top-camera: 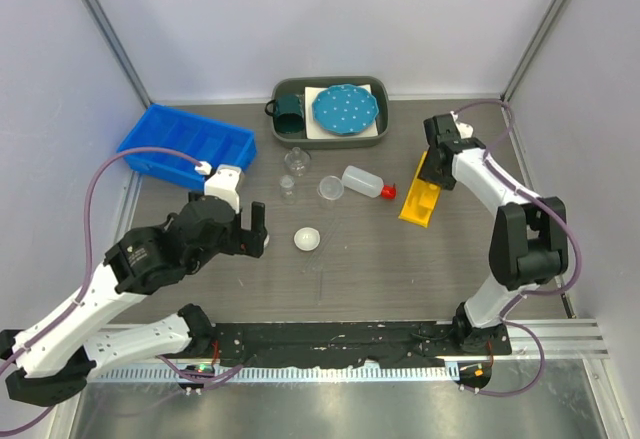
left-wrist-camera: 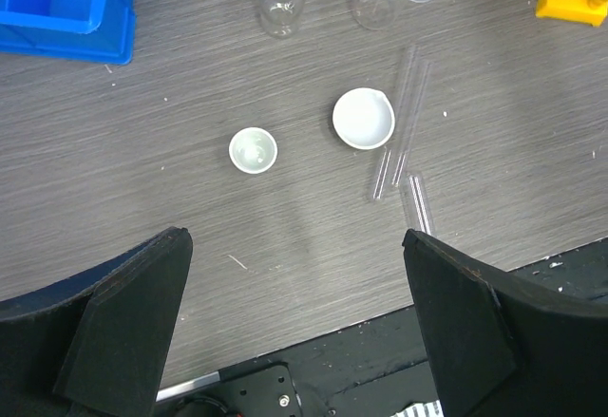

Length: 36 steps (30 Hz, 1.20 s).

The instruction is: Organize the chemistry lab equipment

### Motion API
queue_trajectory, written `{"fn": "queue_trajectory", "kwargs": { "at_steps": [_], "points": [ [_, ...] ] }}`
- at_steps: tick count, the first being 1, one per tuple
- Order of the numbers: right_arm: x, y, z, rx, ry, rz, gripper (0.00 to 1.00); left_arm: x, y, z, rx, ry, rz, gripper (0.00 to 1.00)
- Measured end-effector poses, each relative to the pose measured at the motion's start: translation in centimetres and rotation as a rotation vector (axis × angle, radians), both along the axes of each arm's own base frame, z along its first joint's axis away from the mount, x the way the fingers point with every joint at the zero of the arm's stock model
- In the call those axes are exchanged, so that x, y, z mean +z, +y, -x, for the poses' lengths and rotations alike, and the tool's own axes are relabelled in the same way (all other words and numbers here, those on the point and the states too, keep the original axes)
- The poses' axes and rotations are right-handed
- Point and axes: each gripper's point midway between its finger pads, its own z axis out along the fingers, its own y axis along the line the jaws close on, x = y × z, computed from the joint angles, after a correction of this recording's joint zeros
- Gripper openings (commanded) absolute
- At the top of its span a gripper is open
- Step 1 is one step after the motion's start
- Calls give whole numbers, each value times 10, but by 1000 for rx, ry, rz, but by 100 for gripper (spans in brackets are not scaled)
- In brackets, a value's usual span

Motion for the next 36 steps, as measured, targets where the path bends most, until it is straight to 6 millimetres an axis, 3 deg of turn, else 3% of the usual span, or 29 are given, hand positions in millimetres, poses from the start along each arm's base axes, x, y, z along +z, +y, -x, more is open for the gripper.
{"fn": "queue_trajectory", "kwargs": {
  "at_steps": [7, 14, 17, 18, 20, 23, 25, 30, 36],
  "points": [
    [0, 8, 53, 34, 16, 7, 8, 3, 1, 3, -2, -6, 24, 99],
    [-1, 31, 67, 68, 12, -14, 16, -4, -3, 5, -6, 20, 35, 98],
    [-2, 35, 72, 60, 7, -27, 31, -7, -5, 5, -4, 30, 38, 98],
    [-2, 36, 73, 56, 6, -31, 49, -8, -5, 5, -1, 34, 40, 99],
    [-1, 37, 73, 47, 2, -38, 61, -9, -6, 5, 1, 38, 44, 99],
    [0, 36, 73, 31, -6, -42, 87, -10, -7, 6, -1, 45, 45, 98],
    [4, 36, 73, 24, -17, -44, 92, -12, -8, 6, -3, 52, 40, 97],
    [29, 34, 78, 36, -62, -11, 95, -22, -14, 3, -8, 83, 4, 96],
    [98, 34, 82, 74, -213, 6, 96, -37, -45, 6, -82, 130, -24, 96]
  ]
}}
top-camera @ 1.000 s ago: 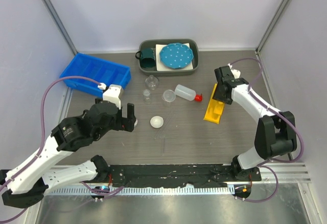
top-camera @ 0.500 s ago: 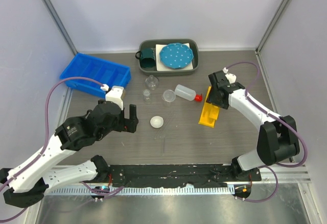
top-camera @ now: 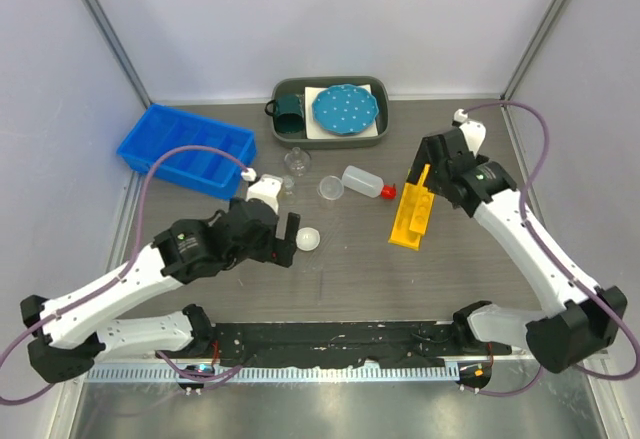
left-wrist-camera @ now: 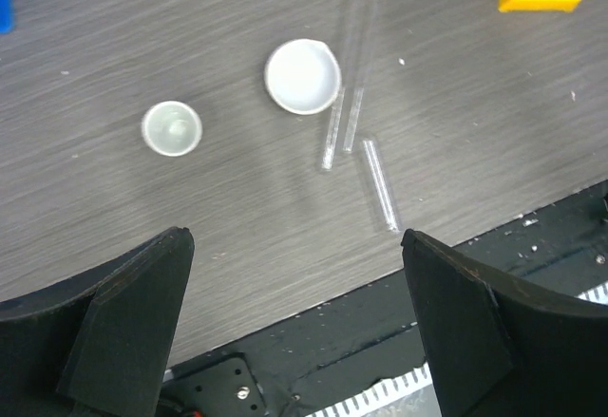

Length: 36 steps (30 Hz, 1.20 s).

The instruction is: Organize the chemistry lab equipment

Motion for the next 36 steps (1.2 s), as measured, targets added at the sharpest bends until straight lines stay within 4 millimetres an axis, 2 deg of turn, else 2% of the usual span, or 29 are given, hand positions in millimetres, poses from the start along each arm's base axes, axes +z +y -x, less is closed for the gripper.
{"fn": "queue_trajectory", "kwargs": {
  "at_steps": [3, 5, 9, 12, 15, 23, 25, 30, 36],
  "points": [
    [34, -7, 7, 7, -76, 0, 96, -12, -24, 6, -51, 17, 9, 96],
    [48, -10, 13, 17, -106, 0, 96, -29, -39, 11, -71, 38, -1, 93],
    [56, -7, 23, 61, -111, -3, 97, -76, -54, 16, -75, 90, -49, 90],
    [57, -2, 30, 98, -103, -12, 97, -112, -53, 19, -63, 125, -97, 87],
    [58, 1, 34, 125, -99, -21, 97, -134, -47, 20, -51, 138, -130, 83],
    [61, 7, 40, 161, -101, -46, 97, -151, -56, 9, -36, 99, -131, 76],
    [63, 7, 41, 164, -108, -51, 97, -158, -56, 8, -38, 101, -139, 72],
    [66, 7, 43, 164, -119, -56, 97, -178, -46, 5, -28, 113, -165, 67],
    [67, 7, 43, 165, -124, -58, 97, -184, -38, -6, 0, 114, -164, 64]
  ]
}}
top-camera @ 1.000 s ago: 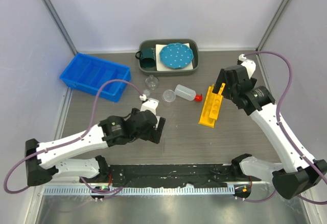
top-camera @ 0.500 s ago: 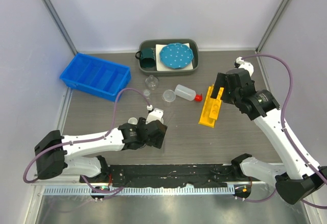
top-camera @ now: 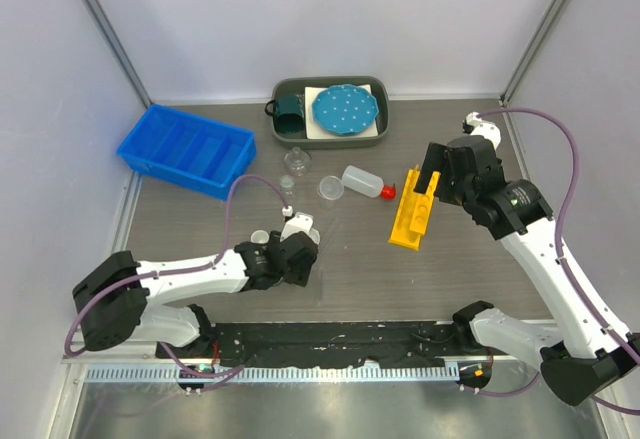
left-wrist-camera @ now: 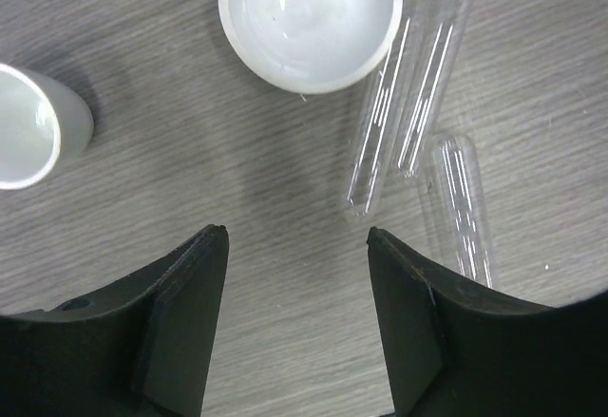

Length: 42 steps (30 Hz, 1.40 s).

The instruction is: Organize the chemistry lab equipment

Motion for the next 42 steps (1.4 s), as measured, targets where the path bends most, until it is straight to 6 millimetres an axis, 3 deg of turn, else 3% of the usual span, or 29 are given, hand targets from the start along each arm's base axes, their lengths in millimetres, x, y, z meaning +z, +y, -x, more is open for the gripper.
{"fn": "queue_trajectory", "kwargs": {
  "at_steps": [11, 20, 34, 42],
  "points": [
    [-1, 1, 0, 7, 2, -2, 98, -20, -11, -1, -75, 47, -21, 61],
    [-2, 1, 1, 9, 1, 0, 98, -25, -18, -1, -120, 53, -21, 60],
    [-7, 0, 2, 15, 6, 10, 98, -25, -37, -17, -148, 18, -5, 37],
    [-7, -1, 4, 16, -1, 8, 98, -25, -38, -18, -149, 13, -3, 23]
  ]
}}
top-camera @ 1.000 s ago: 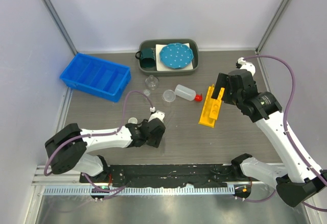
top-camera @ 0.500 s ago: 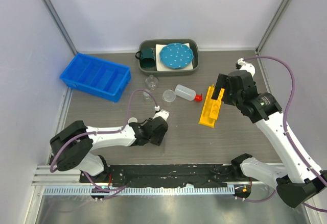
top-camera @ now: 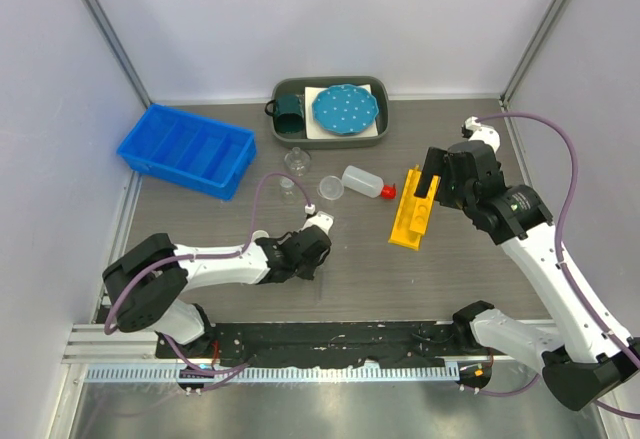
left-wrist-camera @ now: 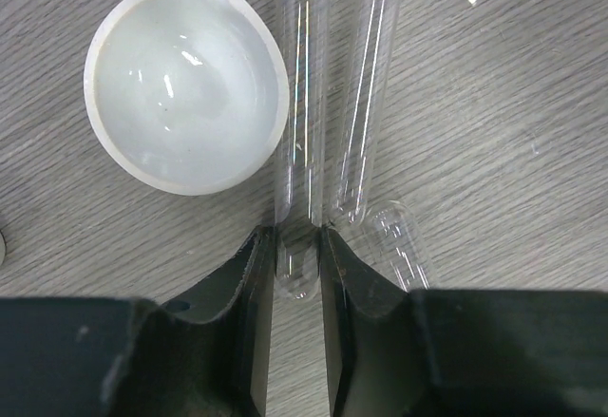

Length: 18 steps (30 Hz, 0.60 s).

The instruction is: Organize the chemistry lab equipment

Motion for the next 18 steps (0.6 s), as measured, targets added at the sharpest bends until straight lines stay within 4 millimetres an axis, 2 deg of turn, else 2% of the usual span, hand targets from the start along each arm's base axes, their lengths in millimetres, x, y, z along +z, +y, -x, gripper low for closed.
{"fn": "queue_trajectory", "kwargs": {
  "at_steps": [11, 18],
  "points": [
    [0, 1, 2, 8, -3, -10, 98, 1, 4, 4, 1, 16, -4, 0],
    [2, 2, 4, 10, -8, -19, 98, 8, 9, 16, -26, 57, -37, 0]
  ]
}}
